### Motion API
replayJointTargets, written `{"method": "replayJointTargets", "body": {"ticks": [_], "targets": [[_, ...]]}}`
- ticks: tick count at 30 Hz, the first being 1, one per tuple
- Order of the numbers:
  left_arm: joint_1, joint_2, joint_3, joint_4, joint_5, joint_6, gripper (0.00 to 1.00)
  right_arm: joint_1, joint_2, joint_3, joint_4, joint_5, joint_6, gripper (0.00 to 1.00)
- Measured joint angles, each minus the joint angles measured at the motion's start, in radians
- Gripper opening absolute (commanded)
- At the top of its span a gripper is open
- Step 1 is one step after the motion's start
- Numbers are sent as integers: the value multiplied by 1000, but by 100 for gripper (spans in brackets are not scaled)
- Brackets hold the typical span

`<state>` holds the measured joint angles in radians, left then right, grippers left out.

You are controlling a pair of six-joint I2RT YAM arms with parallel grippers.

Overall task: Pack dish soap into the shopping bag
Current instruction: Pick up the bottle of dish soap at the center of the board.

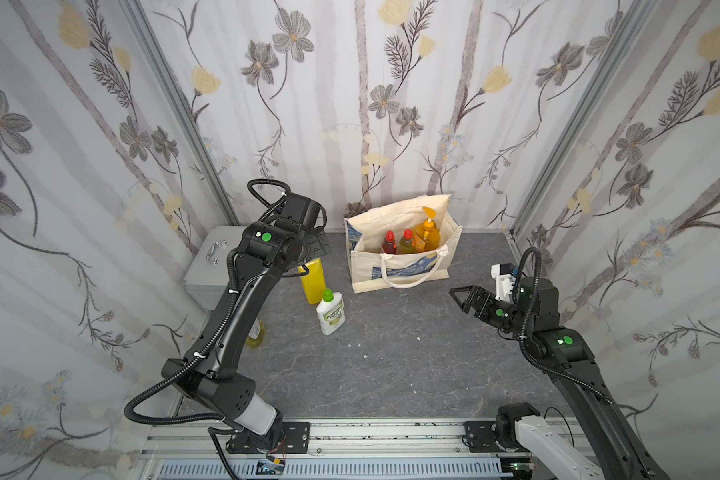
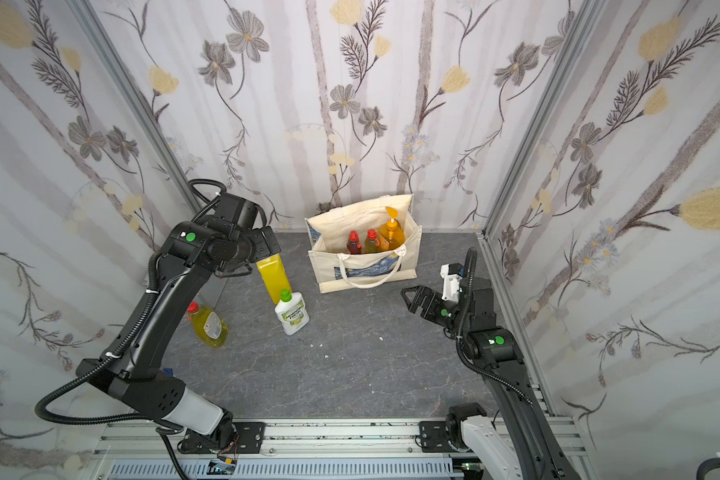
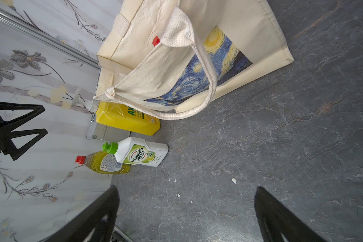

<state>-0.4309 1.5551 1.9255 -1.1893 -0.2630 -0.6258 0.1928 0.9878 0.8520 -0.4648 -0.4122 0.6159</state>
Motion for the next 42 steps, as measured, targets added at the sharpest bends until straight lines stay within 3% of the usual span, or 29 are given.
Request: {"method": "replayJointTargets", "body": {"ticks": [6,13,26,42], "targets": [[-3,47,-2,38,0,78,100,3,-15,-1,3,-5,0,100],[-3,139,45,-11,-24,76,100,3,-44,-20,3,-4,-7,100],[-1,187,27,-15,-95,69,100,5,-69,-34,-3,21,-31,100],[27,219,-43,50,-103,86,100,10,-79,-37,-12,43,-44,100]]}}
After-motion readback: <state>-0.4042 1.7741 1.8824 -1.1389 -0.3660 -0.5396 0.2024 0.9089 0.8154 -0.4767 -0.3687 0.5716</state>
